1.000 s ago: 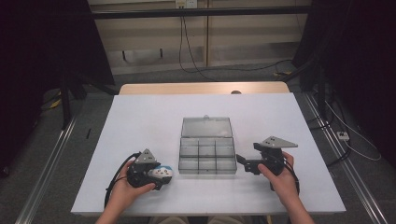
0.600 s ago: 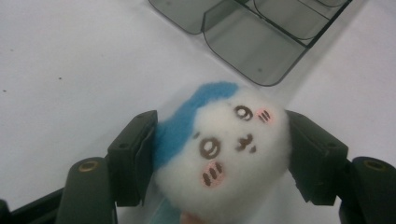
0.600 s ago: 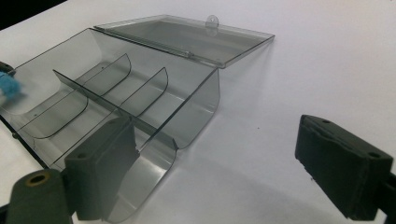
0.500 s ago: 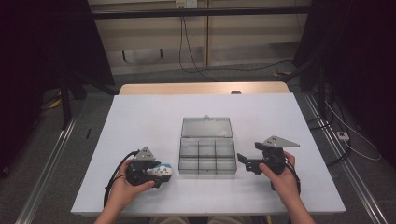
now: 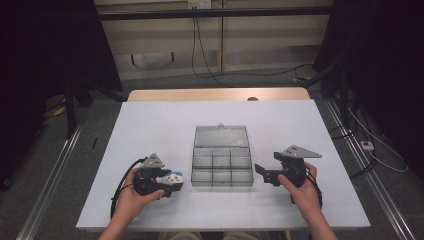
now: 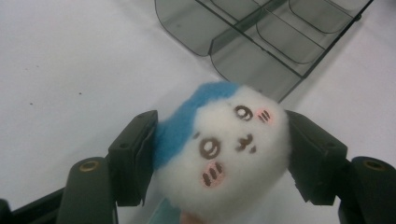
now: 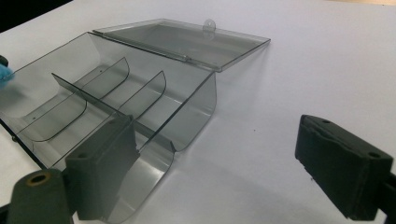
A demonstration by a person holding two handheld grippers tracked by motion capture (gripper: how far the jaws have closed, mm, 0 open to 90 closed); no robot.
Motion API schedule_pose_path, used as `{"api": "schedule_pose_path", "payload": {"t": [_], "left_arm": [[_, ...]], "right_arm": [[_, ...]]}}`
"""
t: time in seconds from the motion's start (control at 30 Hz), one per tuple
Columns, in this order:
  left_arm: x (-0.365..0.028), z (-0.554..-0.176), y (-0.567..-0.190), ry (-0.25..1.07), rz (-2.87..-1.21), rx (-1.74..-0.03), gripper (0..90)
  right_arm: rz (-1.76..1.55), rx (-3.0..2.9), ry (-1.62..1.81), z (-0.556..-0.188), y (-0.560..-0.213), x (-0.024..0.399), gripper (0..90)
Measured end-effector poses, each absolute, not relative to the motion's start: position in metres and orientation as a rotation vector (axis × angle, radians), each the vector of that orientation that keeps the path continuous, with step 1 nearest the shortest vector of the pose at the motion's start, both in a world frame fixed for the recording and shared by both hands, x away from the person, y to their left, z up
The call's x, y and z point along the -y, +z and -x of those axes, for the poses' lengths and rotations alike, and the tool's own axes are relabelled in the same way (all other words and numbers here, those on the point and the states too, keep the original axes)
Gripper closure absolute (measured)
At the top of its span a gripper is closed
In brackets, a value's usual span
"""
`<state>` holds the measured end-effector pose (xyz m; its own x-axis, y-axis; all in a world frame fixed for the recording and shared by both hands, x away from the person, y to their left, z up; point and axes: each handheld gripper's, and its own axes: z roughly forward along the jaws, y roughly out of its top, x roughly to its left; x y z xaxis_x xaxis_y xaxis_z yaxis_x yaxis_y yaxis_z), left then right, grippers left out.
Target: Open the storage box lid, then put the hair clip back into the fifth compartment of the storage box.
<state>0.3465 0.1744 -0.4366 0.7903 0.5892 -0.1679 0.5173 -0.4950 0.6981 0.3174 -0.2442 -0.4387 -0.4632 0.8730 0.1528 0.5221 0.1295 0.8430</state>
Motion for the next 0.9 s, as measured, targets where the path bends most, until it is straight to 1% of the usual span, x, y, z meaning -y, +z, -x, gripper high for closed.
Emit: {"api": "schedule_pose_path", "payload": {"t": [0.23, 0.6, 0.9], "left_arm": [[-0.175, -0.35, -0.435, 0.091, -2.181, -0.829, 32.1], [-0.171, -0.351, -0.42, 0.127, -2.159, -0.827, 32.0], [-0.168, -0.353, -0.414, 0.105, -2.157, -0.825, 32.1]], "right_arm": [[-1.364, -2.018, 1.277, -0.319, -0.438, 0.246, 12.3], [-1.343, -2.022, 1.27, -0.319, -0.437, 0.244, 12.3], [-1.346, -2.02, 1.276, -0.318, -0.437, 0.244, 12.3]]}}
